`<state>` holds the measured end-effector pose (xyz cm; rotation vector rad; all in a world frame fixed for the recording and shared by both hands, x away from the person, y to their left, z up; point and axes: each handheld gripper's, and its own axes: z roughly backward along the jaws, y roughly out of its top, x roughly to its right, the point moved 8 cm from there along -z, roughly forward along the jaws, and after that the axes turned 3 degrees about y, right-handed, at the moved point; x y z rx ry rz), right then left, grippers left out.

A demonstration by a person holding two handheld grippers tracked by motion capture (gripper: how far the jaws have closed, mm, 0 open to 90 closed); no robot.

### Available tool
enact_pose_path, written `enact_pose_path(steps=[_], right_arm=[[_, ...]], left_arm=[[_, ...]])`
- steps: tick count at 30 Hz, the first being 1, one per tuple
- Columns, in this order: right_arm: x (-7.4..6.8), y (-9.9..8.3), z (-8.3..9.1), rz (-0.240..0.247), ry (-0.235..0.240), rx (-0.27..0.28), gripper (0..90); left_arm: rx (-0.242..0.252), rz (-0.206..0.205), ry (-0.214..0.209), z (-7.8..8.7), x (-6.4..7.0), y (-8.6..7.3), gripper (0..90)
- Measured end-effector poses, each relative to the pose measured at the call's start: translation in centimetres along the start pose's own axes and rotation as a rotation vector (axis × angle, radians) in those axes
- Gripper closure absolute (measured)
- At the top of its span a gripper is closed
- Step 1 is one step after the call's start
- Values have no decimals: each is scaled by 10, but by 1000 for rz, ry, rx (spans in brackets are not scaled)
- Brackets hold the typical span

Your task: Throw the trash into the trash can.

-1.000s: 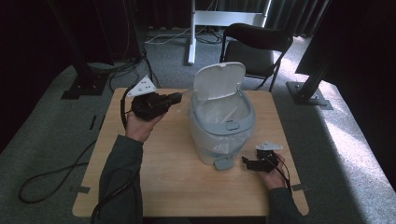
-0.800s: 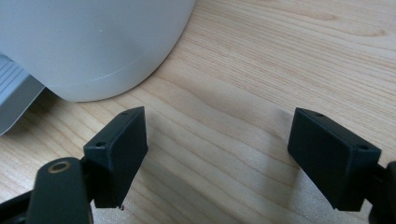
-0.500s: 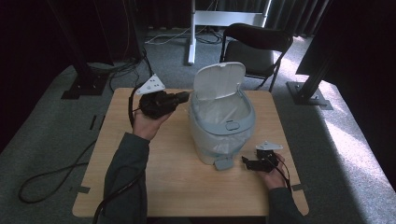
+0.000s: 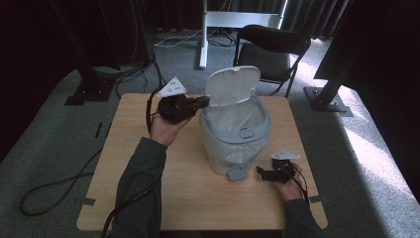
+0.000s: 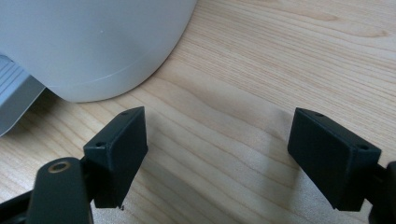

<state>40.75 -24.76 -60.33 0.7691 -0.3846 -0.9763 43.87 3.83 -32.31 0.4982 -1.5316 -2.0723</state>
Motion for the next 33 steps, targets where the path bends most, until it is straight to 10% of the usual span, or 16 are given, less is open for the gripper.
enact_pose_path(steps=[22,33], right_arm=[[0,0,0,1,1,0,191],[0,0,0,1,1,0,191]], left_arm=[[-23,-3,-19,-28,11,5,852],[-14,11,-13,-24,6,4,699]])
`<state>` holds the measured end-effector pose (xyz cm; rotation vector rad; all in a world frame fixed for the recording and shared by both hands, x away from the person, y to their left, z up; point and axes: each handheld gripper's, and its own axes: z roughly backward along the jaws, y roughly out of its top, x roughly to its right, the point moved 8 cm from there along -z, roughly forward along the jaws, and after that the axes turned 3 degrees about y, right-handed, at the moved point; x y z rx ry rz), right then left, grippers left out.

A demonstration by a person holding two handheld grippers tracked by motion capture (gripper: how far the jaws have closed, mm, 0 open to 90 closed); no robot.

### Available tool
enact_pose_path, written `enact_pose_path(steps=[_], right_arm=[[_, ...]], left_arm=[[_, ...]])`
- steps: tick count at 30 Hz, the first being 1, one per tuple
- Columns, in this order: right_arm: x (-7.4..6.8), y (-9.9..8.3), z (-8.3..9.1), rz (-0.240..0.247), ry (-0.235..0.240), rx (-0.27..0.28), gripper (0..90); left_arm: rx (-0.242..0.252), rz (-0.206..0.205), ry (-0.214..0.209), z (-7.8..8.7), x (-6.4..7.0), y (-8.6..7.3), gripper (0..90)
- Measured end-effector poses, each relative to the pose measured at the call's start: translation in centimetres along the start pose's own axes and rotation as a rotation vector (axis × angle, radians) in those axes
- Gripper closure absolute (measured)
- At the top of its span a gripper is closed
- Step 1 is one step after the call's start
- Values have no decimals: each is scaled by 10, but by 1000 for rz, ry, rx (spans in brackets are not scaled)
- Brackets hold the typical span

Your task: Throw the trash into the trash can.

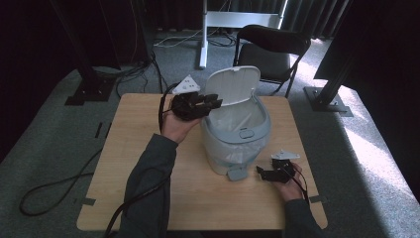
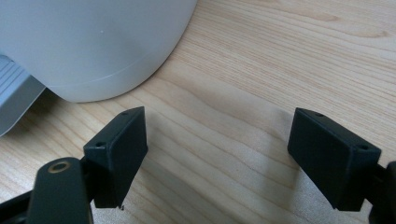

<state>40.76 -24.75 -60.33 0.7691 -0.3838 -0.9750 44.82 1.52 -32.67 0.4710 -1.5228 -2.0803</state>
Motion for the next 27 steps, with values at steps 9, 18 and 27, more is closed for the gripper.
enact_pose_path(steps=[9,18,27], right_arm=[[0,0,0,1,1,0,191],[0,0,0,1,1,0,191],[0,0,0,1,1,0,191]], left_arm=[[52,10,33,20,-12,8,680],[74,38,72,27,-25,11,673],[100,74,101,28,-38,17,712]])
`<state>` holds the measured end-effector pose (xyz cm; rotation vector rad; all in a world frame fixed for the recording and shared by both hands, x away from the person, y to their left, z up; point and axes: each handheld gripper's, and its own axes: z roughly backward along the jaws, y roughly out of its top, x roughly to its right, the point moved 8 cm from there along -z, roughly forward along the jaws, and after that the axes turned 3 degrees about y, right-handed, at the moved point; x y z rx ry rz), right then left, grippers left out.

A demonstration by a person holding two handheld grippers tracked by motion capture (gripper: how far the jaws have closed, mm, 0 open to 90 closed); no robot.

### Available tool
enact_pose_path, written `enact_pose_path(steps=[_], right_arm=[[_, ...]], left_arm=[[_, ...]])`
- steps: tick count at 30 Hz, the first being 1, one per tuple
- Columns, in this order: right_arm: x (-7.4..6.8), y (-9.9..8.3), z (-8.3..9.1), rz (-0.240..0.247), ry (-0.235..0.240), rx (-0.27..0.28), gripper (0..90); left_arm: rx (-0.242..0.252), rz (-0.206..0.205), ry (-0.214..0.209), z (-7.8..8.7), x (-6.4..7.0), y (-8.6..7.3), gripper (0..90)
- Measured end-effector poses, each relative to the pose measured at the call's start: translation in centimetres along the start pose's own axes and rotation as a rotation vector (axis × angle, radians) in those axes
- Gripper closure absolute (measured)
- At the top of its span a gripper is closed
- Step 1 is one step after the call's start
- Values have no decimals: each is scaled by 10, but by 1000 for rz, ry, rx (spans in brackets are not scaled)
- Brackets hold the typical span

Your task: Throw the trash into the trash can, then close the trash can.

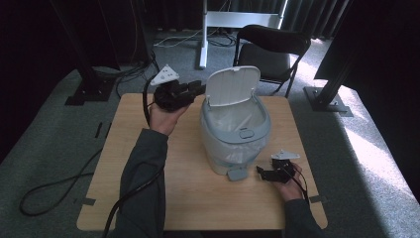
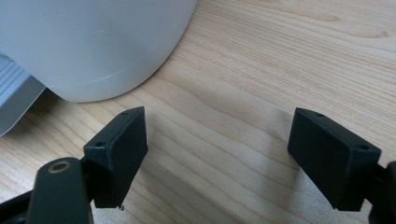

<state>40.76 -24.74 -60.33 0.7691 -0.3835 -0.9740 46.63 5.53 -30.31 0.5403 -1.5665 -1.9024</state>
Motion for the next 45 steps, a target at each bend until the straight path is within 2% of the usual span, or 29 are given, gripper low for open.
enact_pose_path(steps=[4,7,13,20,26,29,31,35,38,45], right_arm=[[0,0,0,0,0,0,191],[0,0,0,0,0,0,191],[0,0,0,0,0,0,191],[0,0,0,0,0,0,191],[0,0,0,0,0,0,192],[0,0,0,0,0,0,191],[0,0,0,0,0,0,191],[0,0,0,0,0,0,191],[0,0,0,0,0,0,191],[0,0,0,0,0,0,191]], left_arm=[[11,19,16,1,-6,1,779],[18,50,39,-1,-13,4,782],[5,58,53,-13,-16,9,787],[-12,64,55,-21,-16,6,869],[0,84,43,-24,-16,7,897],[2,78,32,-24,-13,9,897],[-3,64,39,-24,-11,9,896],[-2,72,32,-23,-11,10,897],[-13,62,22,-24,-9,9,898],[-23,27,-18,-24,5,6,897]])
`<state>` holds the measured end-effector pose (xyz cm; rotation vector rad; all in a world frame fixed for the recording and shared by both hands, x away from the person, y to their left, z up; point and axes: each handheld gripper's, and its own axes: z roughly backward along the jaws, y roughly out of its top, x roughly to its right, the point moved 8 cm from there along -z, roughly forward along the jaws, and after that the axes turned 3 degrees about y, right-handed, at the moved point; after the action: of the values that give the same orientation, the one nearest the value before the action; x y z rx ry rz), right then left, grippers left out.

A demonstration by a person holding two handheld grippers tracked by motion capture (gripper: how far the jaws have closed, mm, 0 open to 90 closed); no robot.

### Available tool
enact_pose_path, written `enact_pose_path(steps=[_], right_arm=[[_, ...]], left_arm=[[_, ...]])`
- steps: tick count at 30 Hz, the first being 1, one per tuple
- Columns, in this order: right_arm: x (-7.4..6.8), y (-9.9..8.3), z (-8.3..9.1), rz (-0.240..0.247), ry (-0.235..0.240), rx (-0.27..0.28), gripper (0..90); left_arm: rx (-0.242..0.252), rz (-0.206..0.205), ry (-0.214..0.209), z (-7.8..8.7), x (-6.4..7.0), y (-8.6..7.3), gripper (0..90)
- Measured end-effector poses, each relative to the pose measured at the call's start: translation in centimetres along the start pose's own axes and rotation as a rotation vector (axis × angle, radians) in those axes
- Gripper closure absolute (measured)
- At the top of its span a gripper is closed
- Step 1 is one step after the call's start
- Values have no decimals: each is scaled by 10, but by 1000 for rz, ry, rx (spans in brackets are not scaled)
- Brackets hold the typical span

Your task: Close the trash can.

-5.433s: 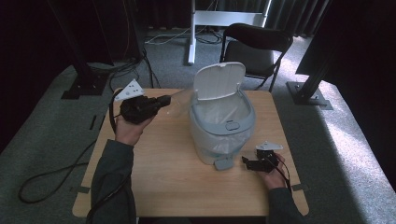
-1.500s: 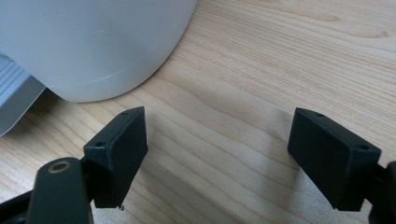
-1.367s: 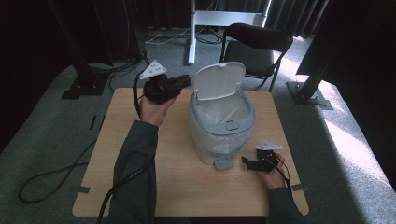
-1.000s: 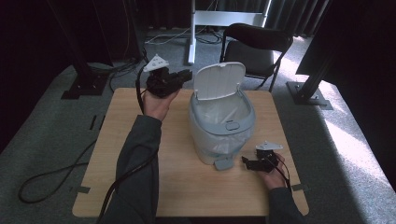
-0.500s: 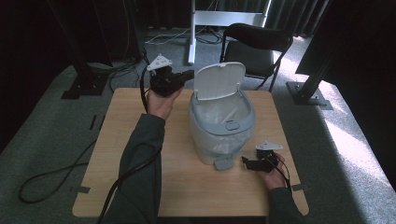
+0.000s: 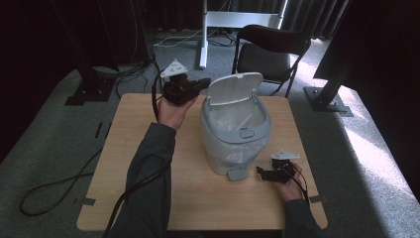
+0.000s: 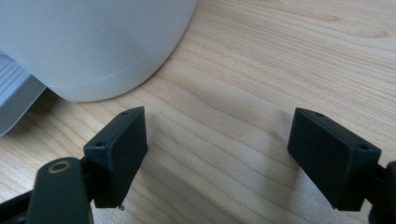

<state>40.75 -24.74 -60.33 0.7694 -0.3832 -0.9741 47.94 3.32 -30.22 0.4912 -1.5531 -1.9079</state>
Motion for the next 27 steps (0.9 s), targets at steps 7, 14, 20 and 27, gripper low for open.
enact_pose_path(steps=[7,14,20,27], right_arm=[[0,0,0,0,0,0,191],[0,0,0,0,0,0,191],[0,0,0,0,2,0,191],[0,0,0,2,1,0,191]], left_arm=[[-22,-30,-44,2,19,-12,892],[-52,-52,-88,2,41,-29,879],[-80,-85,-118,1,60,-42,872],[-98,-104,-137,-5,75,-49,870]])
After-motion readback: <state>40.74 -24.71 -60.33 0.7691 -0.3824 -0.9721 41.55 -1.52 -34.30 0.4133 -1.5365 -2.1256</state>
